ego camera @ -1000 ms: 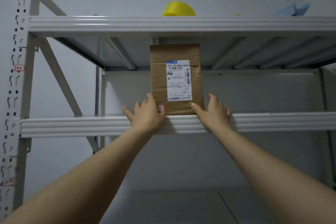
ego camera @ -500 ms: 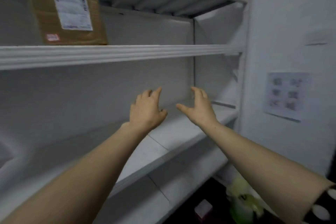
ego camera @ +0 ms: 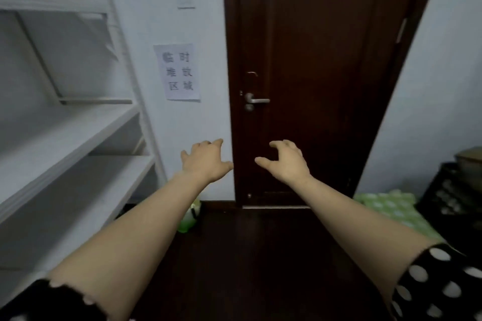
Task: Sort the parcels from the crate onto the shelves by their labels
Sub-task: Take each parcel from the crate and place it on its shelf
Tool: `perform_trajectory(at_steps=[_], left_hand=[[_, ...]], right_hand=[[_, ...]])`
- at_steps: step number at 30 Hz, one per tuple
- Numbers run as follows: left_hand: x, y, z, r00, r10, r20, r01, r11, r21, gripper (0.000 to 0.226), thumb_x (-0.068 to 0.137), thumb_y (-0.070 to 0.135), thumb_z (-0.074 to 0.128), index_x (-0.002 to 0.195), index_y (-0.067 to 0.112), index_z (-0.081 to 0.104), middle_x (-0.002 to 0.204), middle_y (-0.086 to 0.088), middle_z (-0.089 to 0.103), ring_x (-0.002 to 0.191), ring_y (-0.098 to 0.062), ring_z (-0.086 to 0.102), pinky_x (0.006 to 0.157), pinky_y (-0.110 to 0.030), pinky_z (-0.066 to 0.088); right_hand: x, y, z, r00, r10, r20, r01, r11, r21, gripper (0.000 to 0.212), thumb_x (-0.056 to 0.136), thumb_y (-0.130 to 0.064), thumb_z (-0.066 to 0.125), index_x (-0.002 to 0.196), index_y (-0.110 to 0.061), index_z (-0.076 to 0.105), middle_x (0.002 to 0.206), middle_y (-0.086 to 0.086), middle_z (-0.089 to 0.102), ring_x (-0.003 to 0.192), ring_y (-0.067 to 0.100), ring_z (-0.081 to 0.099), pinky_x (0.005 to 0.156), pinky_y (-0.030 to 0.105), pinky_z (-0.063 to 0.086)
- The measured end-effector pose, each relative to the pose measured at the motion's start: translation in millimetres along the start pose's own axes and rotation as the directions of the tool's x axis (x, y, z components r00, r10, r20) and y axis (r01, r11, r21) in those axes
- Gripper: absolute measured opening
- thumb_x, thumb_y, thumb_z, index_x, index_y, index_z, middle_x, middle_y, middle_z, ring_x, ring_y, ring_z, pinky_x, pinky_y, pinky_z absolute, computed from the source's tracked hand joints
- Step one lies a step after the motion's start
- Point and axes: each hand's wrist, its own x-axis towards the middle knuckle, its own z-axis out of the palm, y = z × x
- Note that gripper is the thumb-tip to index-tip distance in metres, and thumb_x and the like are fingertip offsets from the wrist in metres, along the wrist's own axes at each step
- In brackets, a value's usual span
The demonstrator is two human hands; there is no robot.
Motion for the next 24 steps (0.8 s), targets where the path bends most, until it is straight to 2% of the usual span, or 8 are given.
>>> perform_trajectory(at_steps=[4, 7, 12, 17, 19, 21, 23, 24], left_hand=[[10, 138, 42, 0.983, 0.168, 0.072, -0.163, 0.984, -0.071, 0.073, 0.086, 0.045, 0.057, 0.148, 0.022, 0.026, 0.144, -0.009, 0.041, 0.132, -0.031, 0.037, 0.109, -0.054, 0.027], [12, 238, 79, 0.947, 0.296, 0.130, -0.277, 0.950, -0.143, 0.074, 0.086, 0.045, 0.058, 0.148, 0.021, 0.026, 0.146, -0.010, 0.039, 0.135, -0.031, 0.036, 0.112, -0.054, 0.024], [-3, 380, 133, 0.852, 0.461, 0.247, -0.413, 0.883, -0.221, 0.073, 0.086, 0.046, 0.058, 0.148, 0.020, 0.027, 0.146, -0.013, 0.039, 0.133, -0.032, 0.038, 0.109, -0.049, 0.031], [-11, 490, 166, 0.727, 0.606, 0.324, -0.527, 0.794, -0.302, 0.074, 0.085, 0.048, 0.058, 0.147, 0.020, 0.029, 0.141, -0.011, 0.044, 0.127, -0.032, 0.044, 0.102, -0.044, 0.041], [-10, 528, 175, 0.664, 0.662, 0.347, -0.551, 0.748, -0.370, 0.067, 0.089, 0.043, 0.057, 0.145, 0.016, 0.033, 0.138, -0.012, 0.048, 0.124, -0.031, 0.047, 0.097, -0.037, 0.043], [-6, 562, 183, 0.603, 0.716, 0.353, -0.559, 0.694, -0.453, 0.056, 0.091, 0.038, 0.058, 0.138, 0.013, 0.041, 0.126, -0.010, 0.056, 0.113, -0.027, 0.054, 0.085, -0.032, 0.043], [4, 595, 192, 0.544, 0.766, 0.343, -0.569, 0.637, -0.521, 0.052, 0.090, 0.037, 0.059, 0.136, 0.015, 0.044, 0.112, -0.005, 0.060, 0.099, -0.021, 0.057, 0.077, -0.028, 0.040], [11, 611, 197, 0.519, 0.787, 0.333, -0.573, 0.610, -0.548, 0.051, 0.090, 0.037, 0.059, 0.135, 0.017, 0.045, 0.117, -0.005, 0.059, 0.104, -0.022, 0.056, 0.077, -0.027, 0.039]], right_hand=[[-21, 115, -73, 0.987, 0.142, -0.081, -0.144, 0.989, -0.017, 0.068, 0.085, -0.052, 0.060, 0.141, -0.021, 0.039, 0.153, 0.009, 0.027, 0.142, 0.026, 0.023, 0.115, 0.046, 0.025], [-40, 201, -134, 0.951, 0.263, -0.164, -0.270, 0.963, -0.020, 0.069, 0.084, -0.053, 0.060, 0.140, -0.020, 0.041, 0.150, 0.008, 0.032, 0.139, 0.025, 0.028, 0.113, 0.044, 0.028], [-85, 319, -220, 0.832, 0.469, -0.296, -0.480, 0.877, 0.041, 0.066, 0.085, -0.050, 0.060, 0.139, -0.017, 0.042, 0.145, 0.007, 0.038, 0.133, 0.026, 0.037, 0.108, 0.042, 0.035], [-116, 399, -273, 0.709, 0.608, -0.359, -0.590, 0.789, 0.172, 0.062, 0.087, -0.044, 0.062, 0.138, -0.015, 0.041, 0.143, 0.007, 0.039, 0.129, 0.025, 0.041, 0.105, 0.038, 0.039], [-123, 424, -288, 0.644, 0.660, -0.387, -0.617, 0.747, 0.247, 0.060, 0.090, -0.041, 0.060, 0.140, -0.015, 0.039, 0.144, 0.006, 0.036, 0.129, 0.024, 0.041, 0.101, 0.034, 0.038], [-126, 449, -303, 0.557, 0.707, -0.436, -0.641, 0.700, 0.316, 0.059, 0.091, -0.036, 0.060, 0.140, -0.015, 0.037, 0.145, 0.007, 0.035, 0.129, 0.024, 0.042, 0.098, 0.031, 0.038], [-126, 472, -316, 0.444, 0.739, -0.506, -0.641, 0.657, 0.396, 0.060, 0.089, -0.031, 0.062, 0.140, -0.013, 0.036, 0.143, 0.009, 0.038, 0.126, 0.026, 0.045, 0.099, 0.034, 0.040], [-126, 485, -322, 0.380, 0.753, -0.537, -0.625, 0.637, 0.452, 0.061, 0.088, -0.029, 0.063, 0.140, -0.012, 0.036, 0.142, 0.010, 0.040, 0.124, 0.027, 0.047, 0.101, 0.036, 0.042]])
